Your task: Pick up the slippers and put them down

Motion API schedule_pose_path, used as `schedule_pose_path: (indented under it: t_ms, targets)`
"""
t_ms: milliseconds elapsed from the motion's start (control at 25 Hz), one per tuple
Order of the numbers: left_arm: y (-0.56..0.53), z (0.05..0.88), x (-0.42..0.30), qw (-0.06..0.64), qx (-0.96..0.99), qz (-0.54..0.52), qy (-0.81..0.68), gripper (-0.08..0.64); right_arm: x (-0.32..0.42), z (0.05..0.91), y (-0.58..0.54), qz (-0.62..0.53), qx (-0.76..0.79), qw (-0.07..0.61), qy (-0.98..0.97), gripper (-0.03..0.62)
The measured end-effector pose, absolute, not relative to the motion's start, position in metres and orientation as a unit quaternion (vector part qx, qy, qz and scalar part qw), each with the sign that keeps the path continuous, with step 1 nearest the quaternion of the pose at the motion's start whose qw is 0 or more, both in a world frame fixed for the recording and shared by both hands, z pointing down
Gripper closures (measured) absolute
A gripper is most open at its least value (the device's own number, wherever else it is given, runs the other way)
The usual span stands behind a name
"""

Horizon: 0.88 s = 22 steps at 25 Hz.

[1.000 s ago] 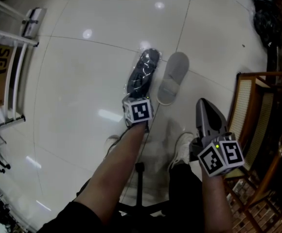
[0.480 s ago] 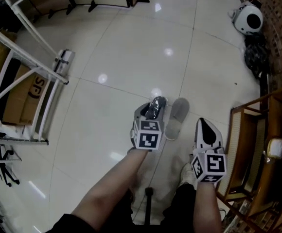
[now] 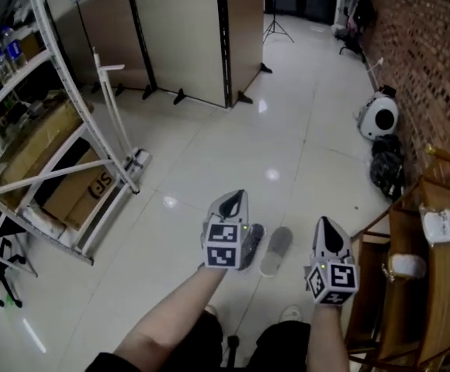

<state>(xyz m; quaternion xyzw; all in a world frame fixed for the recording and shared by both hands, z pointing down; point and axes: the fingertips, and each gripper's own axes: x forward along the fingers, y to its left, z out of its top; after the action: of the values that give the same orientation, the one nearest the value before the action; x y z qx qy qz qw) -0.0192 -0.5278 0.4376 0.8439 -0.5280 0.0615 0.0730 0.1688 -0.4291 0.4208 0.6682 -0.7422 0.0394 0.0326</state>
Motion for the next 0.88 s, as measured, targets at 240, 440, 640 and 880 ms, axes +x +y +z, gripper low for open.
schedule_pose_path:
  t_ms: [240,440,640,880]
  targets:
    - [-0.473,0.359,-0.034,0.023,0.846,0.003,-0.532,0.555,0.159,0.360,-0.384,-0.028,0.659,0.042,-0.751,0.583]
    - [-0.412,0.319,-0.040,-0.013,0.852,-0.027,-0.523,0.555,0.148,0.329,-0.326,-0.076,0.647,0.040,-0.758,0.583]
    - [-0.357,0.303,-0.043,-0.058,0.877,-0.029,-0.476,0.555,0.146,0.315,-0.264,-0.104,0.639,0.037,-0.761,0.583]
    - [-0.309,0.326,-0.071,-0.044,0.882,-0.026,-0.468,0.555,0.181,0.342,-0.201,-0.093,0.651,0.064,-0.751,0.583]
